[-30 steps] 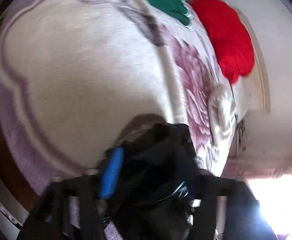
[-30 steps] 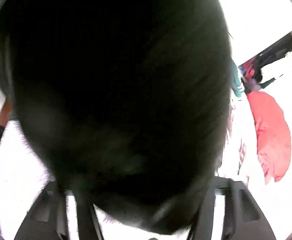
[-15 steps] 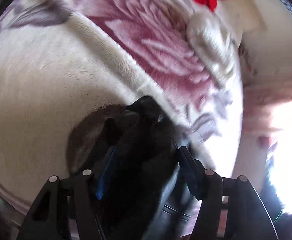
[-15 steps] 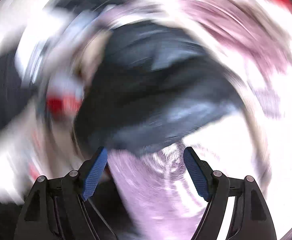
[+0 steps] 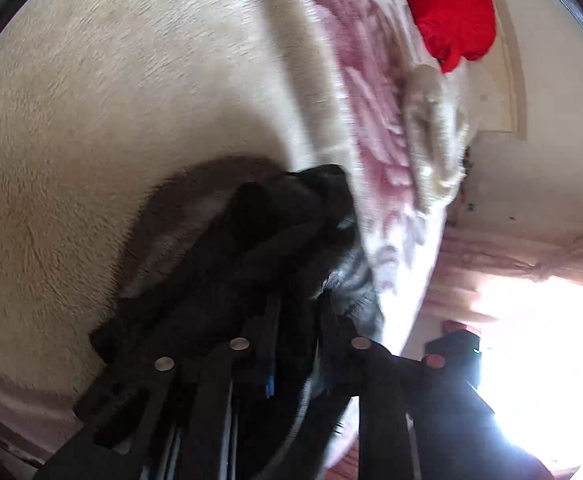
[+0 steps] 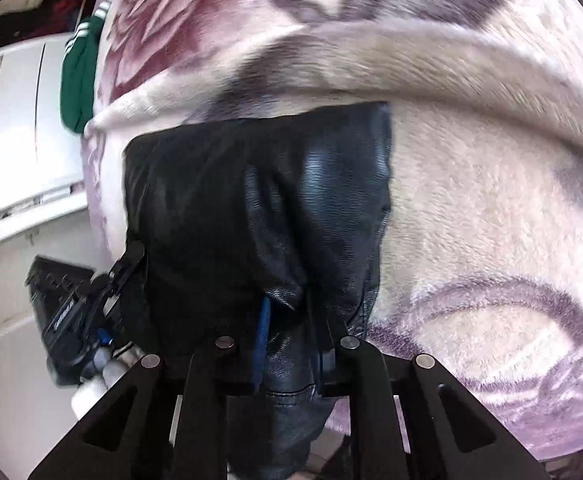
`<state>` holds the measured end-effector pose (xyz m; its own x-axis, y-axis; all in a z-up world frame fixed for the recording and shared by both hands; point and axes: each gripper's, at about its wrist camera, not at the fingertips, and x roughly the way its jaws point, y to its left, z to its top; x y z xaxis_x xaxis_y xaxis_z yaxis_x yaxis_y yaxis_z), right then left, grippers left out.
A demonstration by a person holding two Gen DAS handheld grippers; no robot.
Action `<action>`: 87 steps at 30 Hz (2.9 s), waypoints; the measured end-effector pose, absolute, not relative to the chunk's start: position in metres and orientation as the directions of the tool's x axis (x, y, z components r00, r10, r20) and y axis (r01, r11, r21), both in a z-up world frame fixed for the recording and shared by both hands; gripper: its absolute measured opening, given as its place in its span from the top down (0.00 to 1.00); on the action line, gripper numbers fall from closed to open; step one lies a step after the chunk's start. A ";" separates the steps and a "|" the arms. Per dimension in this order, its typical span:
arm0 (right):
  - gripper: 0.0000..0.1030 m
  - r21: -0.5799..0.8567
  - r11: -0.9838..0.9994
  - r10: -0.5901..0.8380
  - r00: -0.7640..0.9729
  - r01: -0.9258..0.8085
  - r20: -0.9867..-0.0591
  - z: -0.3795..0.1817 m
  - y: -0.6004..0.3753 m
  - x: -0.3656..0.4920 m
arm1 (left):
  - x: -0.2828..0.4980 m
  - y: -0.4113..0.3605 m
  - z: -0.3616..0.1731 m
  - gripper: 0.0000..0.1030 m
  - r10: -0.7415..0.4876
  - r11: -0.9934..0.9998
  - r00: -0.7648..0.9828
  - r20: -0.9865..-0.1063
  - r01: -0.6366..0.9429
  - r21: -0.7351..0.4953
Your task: Fold large clothes
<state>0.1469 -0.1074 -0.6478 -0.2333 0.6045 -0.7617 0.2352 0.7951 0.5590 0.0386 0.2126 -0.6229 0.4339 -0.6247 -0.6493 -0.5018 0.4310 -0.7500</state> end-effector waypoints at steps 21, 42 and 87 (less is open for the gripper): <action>0.64 0.650 0.595 0.740 -0.005 0.472 -0.673 -0.680 -0.188 0.168 | 0.135 0.194 -0.605 0.76 -0.570 0.716 0.217 -0.793 -0.341 -0.609; 0.67 0.393 0.843 0.302 -0.280 -0.367 -0.911 -0.630 0.026 0.229 | 0.013 0.208 -0.556 0.79 -0.379 0.557 0.470 -0.797 -0.572 -0.602; 0.24 0.639 0.764 0.622 -0.365 0.089 -0.693 -0.684 -0.198 0.208 | -0.179 0.157 -0.590 0.29 -0.061 0.190 0.589 -0.806 -0.786 -0.589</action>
